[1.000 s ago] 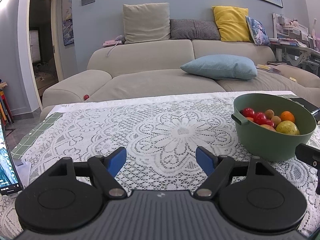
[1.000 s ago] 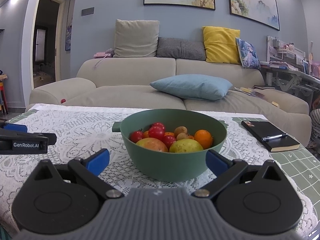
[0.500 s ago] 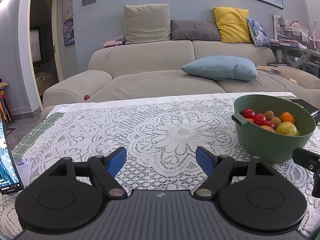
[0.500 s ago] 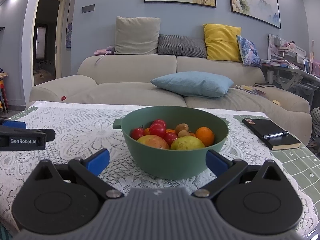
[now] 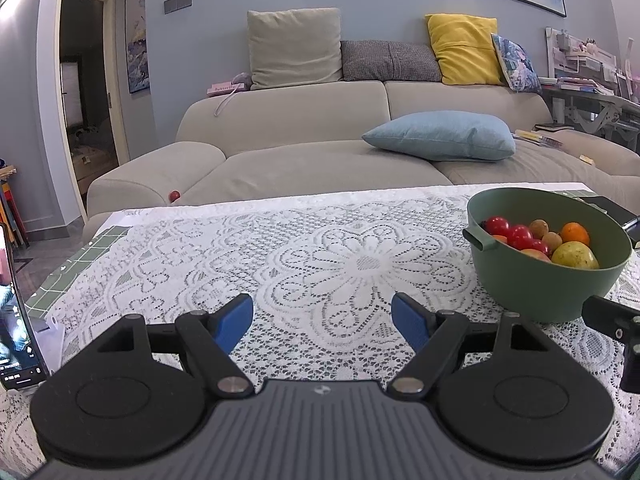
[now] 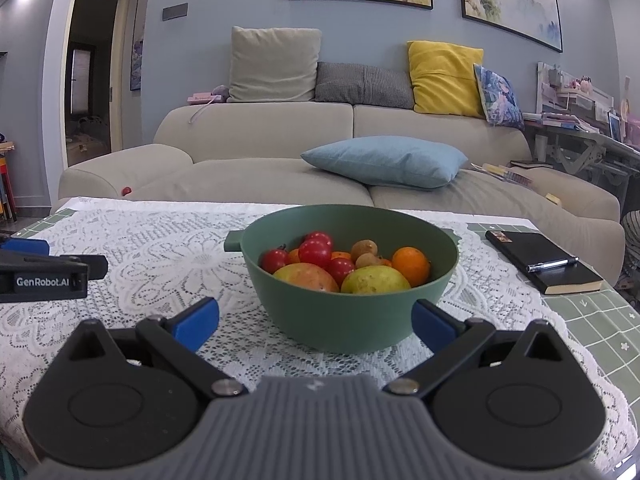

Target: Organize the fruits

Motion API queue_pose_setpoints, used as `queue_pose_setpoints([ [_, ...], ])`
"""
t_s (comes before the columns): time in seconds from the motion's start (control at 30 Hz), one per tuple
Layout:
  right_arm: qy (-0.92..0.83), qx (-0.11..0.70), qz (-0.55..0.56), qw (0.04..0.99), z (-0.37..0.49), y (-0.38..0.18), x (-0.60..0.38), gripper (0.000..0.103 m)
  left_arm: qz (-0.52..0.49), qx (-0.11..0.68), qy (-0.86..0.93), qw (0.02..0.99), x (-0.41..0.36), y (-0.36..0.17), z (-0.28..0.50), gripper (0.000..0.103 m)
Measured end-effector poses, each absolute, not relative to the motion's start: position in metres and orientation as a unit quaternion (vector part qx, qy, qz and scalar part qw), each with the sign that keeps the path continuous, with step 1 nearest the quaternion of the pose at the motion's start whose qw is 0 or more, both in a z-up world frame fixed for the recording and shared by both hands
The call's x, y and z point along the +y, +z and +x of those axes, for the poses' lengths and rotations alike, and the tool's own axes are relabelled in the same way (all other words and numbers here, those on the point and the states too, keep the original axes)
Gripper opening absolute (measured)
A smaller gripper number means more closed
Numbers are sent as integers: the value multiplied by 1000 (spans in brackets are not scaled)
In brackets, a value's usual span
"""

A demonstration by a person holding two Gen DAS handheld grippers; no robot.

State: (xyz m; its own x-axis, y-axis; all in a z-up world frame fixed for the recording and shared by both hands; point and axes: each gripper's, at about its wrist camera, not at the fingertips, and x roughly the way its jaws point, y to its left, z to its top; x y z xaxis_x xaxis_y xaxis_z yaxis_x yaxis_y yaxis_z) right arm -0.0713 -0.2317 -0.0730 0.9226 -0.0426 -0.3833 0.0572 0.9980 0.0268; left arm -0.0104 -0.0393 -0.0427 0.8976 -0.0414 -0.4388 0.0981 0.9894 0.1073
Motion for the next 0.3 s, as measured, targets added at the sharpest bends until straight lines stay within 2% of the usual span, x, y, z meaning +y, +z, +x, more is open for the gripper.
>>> queue_pose_setpoints([
  [0.3,-26,196,19,980,-72,-74,-232,99,69,217,-36,973,-40,-43,-12,92],
])
